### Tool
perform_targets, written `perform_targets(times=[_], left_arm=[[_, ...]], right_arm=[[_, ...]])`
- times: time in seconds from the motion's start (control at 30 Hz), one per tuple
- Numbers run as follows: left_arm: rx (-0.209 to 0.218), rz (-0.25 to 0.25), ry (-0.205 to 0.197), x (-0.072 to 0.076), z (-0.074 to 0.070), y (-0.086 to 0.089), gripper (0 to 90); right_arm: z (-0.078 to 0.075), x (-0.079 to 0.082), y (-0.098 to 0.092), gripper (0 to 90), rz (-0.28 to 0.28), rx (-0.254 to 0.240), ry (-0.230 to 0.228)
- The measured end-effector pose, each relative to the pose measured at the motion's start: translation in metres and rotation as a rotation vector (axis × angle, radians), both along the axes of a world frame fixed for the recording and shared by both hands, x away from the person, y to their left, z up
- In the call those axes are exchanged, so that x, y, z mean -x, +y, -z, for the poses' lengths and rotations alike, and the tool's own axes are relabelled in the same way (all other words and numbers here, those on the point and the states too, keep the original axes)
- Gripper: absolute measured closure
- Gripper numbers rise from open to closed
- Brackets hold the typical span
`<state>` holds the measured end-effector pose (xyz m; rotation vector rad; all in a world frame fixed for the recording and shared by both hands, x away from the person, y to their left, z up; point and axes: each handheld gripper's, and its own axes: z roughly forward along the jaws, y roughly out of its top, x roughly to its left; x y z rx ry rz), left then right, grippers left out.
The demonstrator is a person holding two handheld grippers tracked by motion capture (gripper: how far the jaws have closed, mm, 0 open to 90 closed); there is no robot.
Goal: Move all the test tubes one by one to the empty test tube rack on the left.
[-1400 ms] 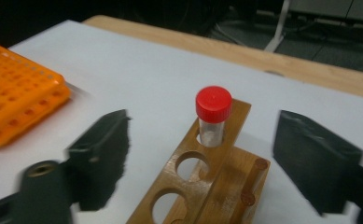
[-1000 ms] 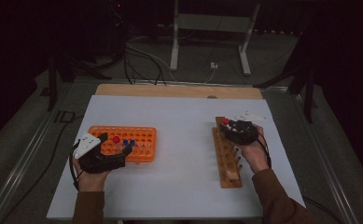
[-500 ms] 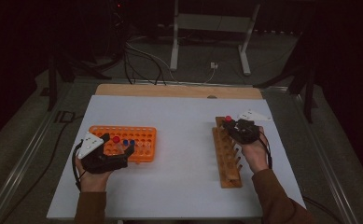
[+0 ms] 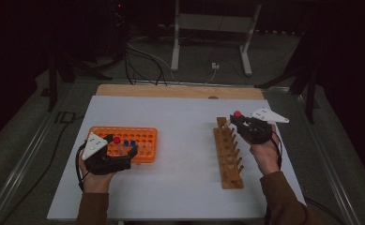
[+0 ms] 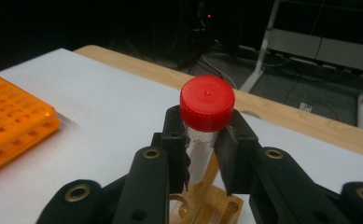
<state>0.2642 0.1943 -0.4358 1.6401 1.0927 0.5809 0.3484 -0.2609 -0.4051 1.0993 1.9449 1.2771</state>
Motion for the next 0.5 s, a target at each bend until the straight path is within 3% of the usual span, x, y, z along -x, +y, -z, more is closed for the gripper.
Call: perform_targets(times=[0.17, 0.5], left_arm=[[0.007, 0.013, -0.006, 0.001, -0.002, -0.005, 0.6], [-0.009, 0.040, -0.038, 0.005, -0.010, -0.018, 0.6]], right_arm=[[-0.010, 0.009, 0.002, 75.0, -0.029, -0.012, -0.026], [-0.013, 0.027, 0.012, 74.8, -0.107, -0.054, -0.009]])
